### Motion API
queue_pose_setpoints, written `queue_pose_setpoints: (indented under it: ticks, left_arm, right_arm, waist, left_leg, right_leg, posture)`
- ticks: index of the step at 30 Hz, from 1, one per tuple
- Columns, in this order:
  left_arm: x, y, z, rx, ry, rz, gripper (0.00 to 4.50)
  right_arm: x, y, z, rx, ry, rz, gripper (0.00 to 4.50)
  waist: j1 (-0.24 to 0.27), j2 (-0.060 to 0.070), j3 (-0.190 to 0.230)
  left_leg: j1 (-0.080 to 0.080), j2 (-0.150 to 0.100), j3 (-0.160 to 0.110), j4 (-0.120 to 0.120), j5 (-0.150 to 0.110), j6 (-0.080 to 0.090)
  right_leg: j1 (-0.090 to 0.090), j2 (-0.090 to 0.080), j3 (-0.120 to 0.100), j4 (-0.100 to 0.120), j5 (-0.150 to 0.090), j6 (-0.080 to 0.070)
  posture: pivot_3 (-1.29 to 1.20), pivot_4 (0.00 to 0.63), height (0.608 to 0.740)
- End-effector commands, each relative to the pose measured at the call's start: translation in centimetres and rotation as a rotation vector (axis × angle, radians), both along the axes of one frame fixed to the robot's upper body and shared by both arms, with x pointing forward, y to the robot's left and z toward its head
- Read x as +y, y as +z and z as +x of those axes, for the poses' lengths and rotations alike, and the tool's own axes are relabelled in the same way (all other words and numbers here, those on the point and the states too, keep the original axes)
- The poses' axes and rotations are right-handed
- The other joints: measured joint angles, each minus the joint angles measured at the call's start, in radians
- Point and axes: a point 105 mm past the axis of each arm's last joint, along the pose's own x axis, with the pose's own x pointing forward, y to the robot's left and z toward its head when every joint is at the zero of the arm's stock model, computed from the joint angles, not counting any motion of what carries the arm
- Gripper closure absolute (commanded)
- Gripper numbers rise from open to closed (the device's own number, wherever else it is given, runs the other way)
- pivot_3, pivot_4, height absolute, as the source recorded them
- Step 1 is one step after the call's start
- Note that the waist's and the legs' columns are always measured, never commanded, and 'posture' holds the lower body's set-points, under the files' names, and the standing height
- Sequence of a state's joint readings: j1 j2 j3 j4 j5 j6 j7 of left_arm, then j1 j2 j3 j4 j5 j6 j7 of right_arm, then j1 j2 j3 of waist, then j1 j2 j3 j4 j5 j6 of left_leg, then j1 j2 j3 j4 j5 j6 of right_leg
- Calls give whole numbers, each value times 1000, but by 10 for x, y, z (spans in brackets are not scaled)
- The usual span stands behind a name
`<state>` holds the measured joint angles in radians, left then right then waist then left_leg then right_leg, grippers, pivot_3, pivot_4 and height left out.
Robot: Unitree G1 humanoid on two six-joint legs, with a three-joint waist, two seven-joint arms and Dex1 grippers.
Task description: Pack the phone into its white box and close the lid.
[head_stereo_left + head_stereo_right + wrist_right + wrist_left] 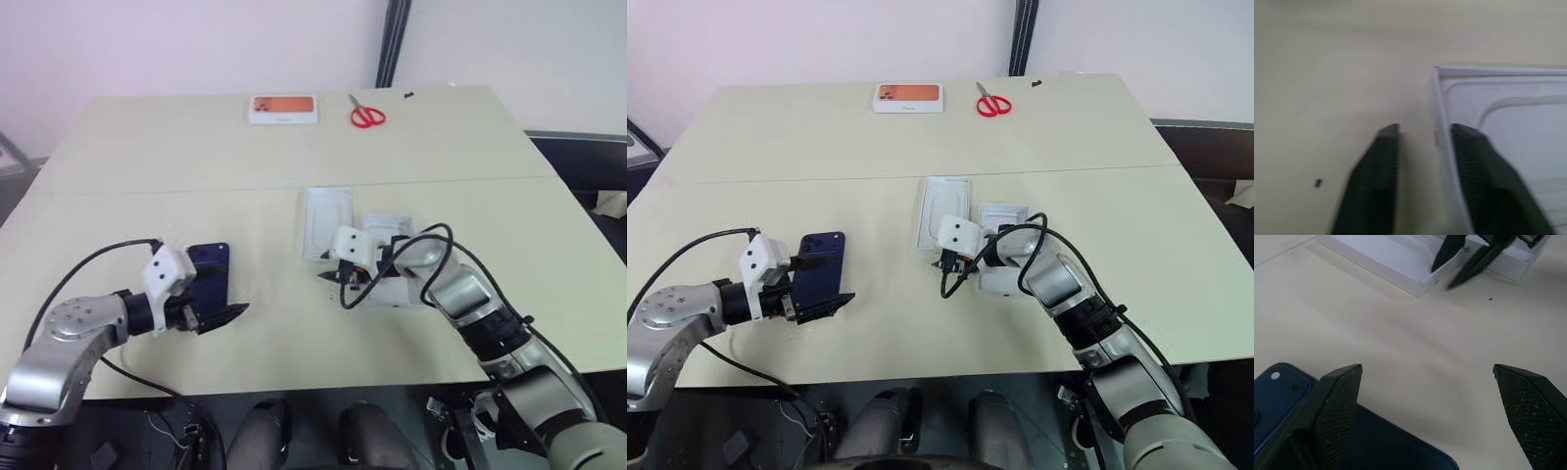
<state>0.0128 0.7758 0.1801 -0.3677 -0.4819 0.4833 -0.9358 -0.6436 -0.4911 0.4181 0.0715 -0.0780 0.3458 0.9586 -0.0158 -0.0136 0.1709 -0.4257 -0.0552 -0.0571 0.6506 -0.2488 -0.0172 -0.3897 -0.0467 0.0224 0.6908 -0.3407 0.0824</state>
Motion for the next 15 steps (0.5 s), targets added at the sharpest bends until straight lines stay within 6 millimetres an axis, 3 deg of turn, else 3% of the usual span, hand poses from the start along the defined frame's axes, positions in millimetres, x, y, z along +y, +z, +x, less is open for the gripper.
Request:
queue_pose_setpoints:
  ticks: [1, 9, 13, 15]
  left_arm:
    - [5, 12, 1, -51, 16, -6, 0]
    - [12, 21, 4, -68, 66, -12, 0]
    - [15, 29, 4, -79, 93, -19, 0]
    - [14, 32, 4, -80, 99, -20, 0]
  right_arm:
    - [2, 1, -6, -25, 51, -10, 4458]
    - [12, 13, -42, -1, 195, 31, 4458]
    - [19, 11, -71, 43, 253, 50, 4458]
    - [21, 8, -75, 65, 238, 63, 4458]
  waist:
    - [0, 0, 0]
    - [1, 0, 0]
    - [2, 0, 0]
    - [2, 0, 0]
  left_leg:
    - [0, 0, 0, 0, 0, 0]
    - [0, 0, 0, 0, 0, 0]
    - [0, 0, -1, 0, 0, 0]
    - [0, 0, -1, 0, 0, 0]
  right_leg:
    - [0, 0, 0, 0, 0, 0]
    - [0, 0, 0, 0, 0, 0]
    - [0, 0, 0, 0, 0, 0]
    - [0, 0, 0, 0, 0, 0]
  posture:
    - [0, 150, 740]
    - [0, 150, 740]
    - [0, 150, 740]
    - [0, 150, 740]
